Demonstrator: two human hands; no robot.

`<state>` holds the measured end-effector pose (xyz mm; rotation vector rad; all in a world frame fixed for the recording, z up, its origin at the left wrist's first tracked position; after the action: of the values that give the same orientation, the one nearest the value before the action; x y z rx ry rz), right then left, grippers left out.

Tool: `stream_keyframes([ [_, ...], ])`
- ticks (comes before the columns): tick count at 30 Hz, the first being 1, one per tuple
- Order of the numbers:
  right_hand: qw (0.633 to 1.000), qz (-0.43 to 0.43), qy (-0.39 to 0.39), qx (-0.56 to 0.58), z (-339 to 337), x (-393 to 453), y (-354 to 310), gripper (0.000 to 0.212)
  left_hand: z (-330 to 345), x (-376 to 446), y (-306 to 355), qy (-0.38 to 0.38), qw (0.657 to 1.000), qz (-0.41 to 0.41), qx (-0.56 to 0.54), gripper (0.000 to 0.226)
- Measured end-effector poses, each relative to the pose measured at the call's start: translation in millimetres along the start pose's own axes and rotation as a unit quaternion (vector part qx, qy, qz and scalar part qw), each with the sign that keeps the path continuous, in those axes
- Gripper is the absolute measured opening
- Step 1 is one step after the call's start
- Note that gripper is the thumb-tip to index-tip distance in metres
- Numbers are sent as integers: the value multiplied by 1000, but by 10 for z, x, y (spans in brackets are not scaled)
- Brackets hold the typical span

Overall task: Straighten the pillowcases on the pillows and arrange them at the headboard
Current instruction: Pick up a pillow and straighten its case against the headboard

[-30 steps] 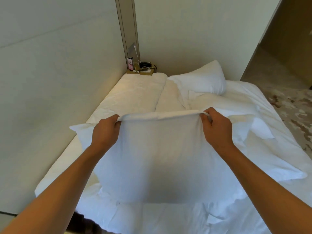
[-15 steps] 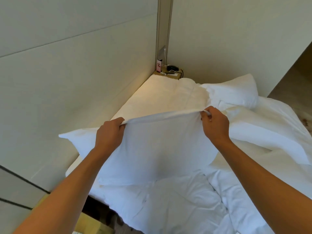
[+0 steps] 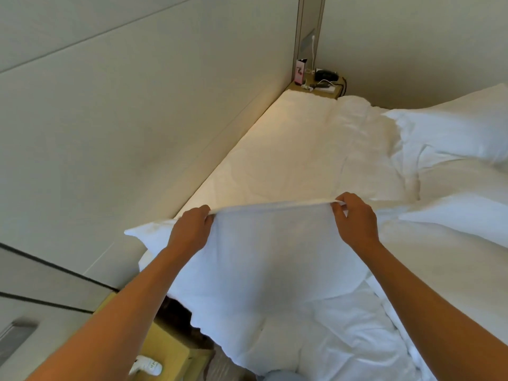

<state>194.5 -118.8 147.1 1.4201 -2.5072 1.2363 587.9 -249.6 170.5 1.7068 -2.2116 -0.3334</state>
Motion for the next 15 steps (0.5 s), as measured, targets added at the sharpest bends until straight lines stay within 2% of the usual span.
stream_keyframes([
  [6,1000,-1,-20,24,336,488,47,9,128,545,-1,14,999,-12,33,25],
  [11,999,-34,-31,-4,509,776,1,11,147,830,-51,28,993,-9,114,24],
  [15,998,-31,-55,6,670,954,-16,17,137,1006,-152,28,993,-29,112,24],
])
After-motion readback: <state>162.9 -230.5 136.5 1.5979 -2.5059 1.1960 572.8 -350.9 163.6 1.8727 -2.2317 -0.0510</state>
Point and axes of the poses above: each hand's wrist, its own x-axis towards the middle knuckle, its own z-axis out of the palm, y = z × x, the point moved 10 cm from there along x, towards the middle knuckle, and after that the axes turned 10 degrees about y, right-handed, at the moved point
